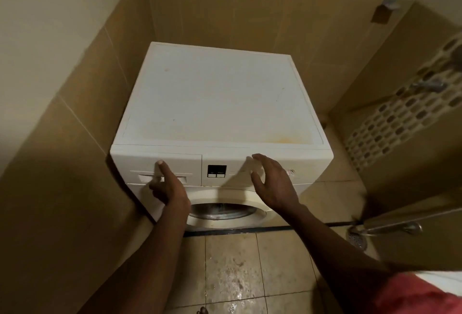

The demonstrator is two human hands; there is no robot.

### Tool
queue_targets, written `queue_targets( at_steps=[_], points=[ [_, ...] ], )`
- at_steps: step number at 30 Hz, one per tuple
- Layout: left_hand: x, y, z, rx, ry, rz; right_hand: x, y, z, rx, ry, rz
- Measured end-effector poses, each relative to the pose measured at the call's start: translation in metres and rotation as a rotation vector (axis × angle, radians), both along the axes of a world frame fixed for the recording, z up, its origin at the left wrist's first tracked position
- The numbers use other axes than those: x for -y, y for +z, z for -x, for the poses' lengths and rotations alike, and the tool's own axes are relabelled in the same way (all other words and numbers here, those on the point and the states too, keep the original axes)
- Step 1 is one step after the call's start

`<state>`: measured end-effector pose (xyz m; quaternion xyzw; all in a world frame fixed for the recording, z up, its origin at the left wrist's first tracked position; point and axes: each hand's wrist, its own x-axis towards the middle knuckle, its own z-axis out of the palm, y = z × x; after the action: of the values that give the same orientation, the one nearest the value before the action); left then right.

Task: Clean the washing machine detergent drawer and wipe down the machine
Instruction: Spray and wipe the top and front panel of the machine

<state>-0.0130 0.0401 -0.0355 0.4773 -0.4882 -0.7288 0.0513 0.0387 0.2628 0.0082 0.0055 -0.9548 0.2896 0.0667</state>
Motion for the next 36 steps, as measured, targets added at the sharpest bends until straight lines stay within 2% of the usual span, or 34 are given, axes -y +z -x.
queue_targets(
  at_steps=[3,9,17,22,28,32,36],
  points=[
    [-0.037,-0.008,-0.016,-0.015,-0.142,-0.009,-0.026,0.001,-0.021,-0.049,-0.067,-0.030],
    [-0.140,0.014,-0.043,-0.147,-0.641,-0.039,-0.106,0.006,-0.075,-0.081,-0.239,-0.065],
    [-0.272,0.029,-0.112,-0.196,-1.263,0.129,-0.207,-0.006,-0.193,0.066,-0.505,0.010],
    [-0.351,0.011,-0.171,-0.239,-1.452,0.183,-0.262,-0.021,-0.277,0.168,-0.666,0.074],
    [-0.449,-0.003,-0.243,-0.279,-1.638,0.130,-0.333,-0.054,-0.385,0.364,-0.823,0.117],
    [-0.494,-0.010,-0.281,-0.282,-1.834,0.087,-0.364,-0.084,-0.439,0.503,-0.906,0.183],
    [-0.537,-0.022,-0.305,-0.434,-1.998,0.086,-0.406,-0.105,-0.453,0.531,-1.016,0.248]
  ],
)
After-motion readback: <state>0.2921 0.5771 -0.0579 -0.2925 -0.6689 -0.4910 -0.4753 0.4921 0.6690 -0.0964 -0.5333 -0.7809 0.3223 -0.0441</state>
